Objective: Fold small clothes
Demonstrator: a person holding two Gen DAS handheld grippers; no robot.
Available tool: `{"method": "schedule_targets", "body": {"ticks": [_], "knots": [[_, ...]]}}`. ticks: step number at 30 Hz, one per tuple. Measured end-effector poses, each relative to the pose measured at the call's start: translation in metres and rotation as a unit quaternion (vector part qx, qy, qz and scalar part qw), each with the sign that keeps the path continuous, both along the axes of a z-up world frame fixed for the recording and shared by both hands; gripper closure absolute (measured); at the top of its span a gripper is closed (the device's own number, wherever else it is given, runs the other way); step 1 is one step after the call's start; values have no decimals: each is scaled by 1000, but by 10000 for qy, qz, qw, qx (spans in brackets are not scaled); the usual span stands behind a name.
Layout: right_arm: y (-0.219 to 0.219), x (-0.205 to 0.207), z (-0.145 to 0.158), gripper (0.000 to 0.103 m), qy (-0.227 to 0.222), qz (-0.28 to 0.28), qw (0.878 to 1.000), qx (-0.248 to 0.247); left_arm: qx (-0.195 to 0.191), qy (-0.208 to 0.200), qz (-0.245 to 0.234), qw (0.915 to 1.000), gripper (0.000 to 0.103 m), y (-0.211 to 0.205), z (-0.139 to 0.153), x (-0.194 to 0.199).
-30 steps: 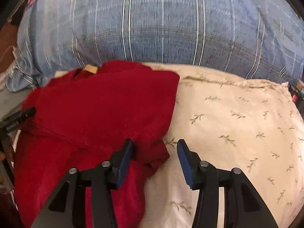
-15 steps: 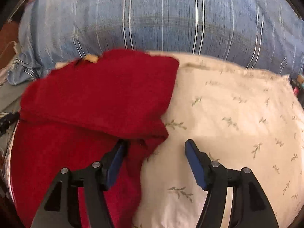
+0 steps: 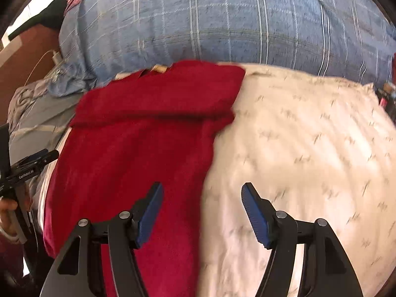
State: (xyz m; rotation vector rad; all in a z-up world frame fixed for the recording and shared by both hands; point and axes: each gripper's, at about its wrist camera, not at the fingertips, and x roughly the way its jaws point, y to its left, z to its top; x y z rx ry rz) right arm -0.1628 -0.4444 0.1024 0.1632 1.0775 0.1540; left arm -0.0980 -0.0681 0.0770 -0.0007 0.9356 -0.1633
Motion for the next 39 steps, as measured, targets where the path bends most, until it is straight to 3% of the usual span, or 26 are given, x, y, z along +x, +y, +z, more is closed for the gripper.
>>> {"method": "schedule_targets", "body": {"ticks": [4, 7, 12, 18, 23, 39], "knots": [[9, -6, -18, 35, 195, -44, 9998, 0, -60, 183, -49, 9998, 22, 6, -9, -21], [16, -10, -21, 34, 70, -95, 9999, 15, -43, 257, -19, 9997, 22, 12, -14, -38], [16, -26, -20, 34, 165, 76, 9992, 365, -105, 399, -94, 9991, 22, 21, -21, -64], [9, -58, -22, 34, 658, 491, 9920, 954, -260, 805, -331, 9959, 22, 23, -35, -88], [8, -81, -30, 34, 903, 609, 9841, 1401, -249, 794, -294, 9961, 22, 27, -37, -107], [20, -93, -33, 34, 963, 956, 9806, 1413, 76, 819, -367, 9959, 22, 22, -42, -121]]}}
